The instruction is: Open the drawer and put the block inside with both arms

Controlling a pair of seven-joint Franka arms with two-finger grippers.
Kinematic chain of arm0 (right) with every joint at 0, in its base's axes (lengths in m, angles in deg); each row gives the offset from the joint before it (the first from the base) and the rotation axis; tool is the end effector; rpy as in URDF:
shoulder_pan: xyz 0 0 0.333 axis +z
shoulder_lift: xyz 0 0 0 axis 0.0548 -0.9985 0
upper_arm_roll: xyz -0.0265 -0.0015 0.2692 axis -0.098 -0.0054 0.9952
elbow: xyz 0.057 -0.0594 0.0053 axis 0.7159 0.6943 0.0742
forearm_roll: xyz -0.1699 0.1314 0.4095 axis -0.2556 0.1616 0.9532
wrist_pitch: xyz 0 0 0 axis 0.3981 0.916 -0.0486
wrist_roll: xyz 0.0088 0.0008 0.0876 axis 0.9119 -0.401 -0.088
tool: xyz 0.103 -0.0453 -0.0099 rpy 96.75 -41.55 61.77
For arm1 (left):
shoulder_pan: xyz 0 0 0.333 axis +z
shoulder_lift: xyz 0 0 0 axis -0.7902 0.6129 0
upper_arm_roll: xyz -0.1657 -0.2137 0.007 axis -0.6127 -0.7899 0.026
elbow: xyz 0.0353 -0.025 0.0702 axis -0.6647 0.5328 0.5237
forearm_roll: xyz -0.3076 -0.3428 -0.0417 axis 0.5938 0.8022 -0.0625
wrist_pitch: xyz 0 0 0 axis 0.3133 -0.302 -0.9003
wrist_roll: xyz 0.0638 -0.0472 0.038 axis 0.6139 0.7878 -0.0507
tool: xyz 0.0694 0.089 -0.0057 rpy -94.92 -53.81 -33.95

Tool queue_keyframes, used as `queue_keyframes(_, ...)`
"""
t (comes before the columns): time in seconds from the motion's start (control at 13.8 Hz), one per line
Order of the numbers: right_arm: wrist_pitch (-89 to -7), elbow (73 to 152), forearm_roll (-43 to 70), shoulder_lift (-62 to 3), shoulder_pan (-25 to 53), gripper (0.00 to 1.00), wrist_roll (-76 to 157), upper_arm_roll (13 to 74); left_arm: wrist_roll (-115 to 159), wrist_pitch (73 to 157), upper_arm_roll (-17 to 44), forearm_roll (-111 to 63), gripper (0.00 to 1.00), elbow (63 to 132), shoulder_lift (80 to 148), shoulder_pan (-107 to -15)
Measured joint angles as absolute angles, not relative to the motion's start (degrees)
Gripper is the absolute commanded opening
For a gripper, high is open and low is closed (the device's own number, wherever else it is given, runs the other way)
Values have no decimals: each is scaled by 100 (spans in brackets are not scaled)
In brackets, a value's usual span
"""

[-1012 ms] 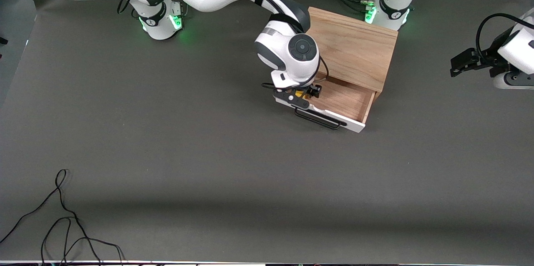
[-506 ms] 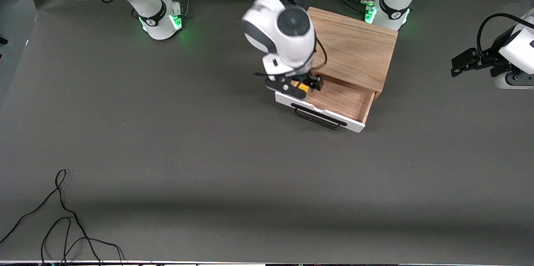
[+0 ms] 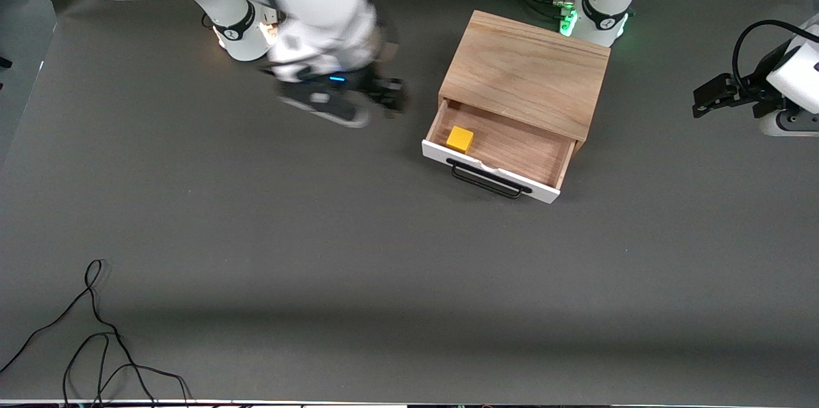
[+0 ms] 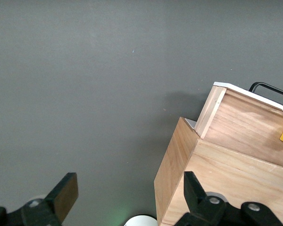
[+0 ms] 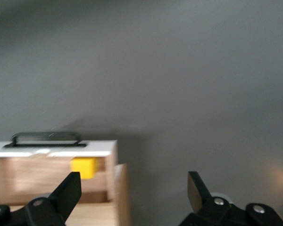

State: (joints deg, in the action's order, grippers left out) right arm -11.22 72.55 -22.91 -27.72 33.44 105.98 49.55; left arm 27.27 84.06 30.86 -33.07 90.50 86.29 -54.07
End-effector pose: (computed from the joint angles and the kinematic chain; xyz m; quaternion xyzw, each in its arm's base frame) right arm 0.5579 0.4201 0.5869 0.9788 -0.2034 -0.0186 0.0122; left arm 0.6050 -0.0271 0.5627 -0.9989 0.0139 0.0445 0.0041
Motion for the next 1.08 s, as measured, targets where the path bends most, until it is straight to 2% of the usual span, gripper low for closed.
queue_keyframes(0.22,-457,7284,-2301,-2324,3291,100,8223,3408,2727,8406,3080,-3307,100,9050,8629,-5405)
queue_keyframes(0.36,-414,7385,-2292,-2286,3240,100,6546,2302,2727,8406,3080,-3307,100,9049,8629,-5403)
queue_keyframes(0.51,-482,7628,-2260,-2301,3127,100,5182,1559,2727,8406,3078,-3307,100,9049,8629,-5402)
queue_keyframes(0.8,-786,7863,-1837,-2381,2361,100,4135,1407,2727,8406,3077,-3307,100,9049,8629,-5402)
queue_keyframes(1.08,-1017,7863,-1784,-2470,2099,100,3632,1409,2727,8406,3078,-3307,100,9049,8629,-5402)
